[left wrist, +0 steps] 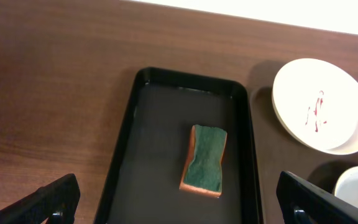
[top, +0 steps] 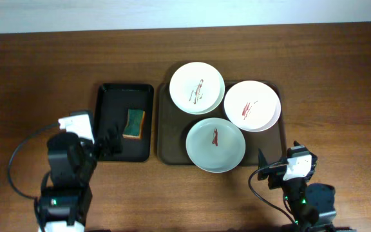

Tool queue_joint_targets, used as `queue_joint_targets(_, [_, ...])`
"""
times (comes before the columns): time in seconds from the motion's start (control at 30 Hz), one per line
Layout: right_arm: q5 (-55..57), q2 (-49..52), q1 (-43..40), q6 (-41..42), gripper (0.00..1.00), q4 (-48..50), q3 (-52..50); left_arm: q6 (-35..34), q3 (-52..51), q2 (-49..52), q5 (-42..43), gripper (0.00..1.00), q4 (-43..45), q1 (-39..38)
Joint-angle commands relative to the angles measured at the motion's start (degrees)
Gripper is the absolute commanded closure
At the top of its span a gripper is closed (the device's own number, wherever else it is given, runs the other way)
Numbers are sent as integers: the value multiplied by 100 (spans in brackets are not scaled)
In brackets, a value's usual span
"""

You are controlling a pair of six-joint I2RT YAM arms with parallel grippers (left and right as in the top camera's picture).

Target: Clean dirty plates on tray and stack at the side

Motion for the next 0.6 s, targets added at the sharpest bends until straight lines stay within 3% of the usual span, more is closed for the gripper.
queue_joint_targets(0.0, [-20,638,42,468,1,-328,857,-28,544,549,63,1,-282,24])
queue_joint_targets(0.27, [-286,2710,42,614,1,-2011,3029,415,1779,1587,66,0,-1266,22])
queue_joint_targets(0.4, [-431,3480,42,614,1,-2680,3860,415,1871,1725,63,1,-1676,24])
queue_joint_targets(0.57, [-885,4100,42,614,1,-2802,4323,411,1864,1755,107,1,-2109,24])
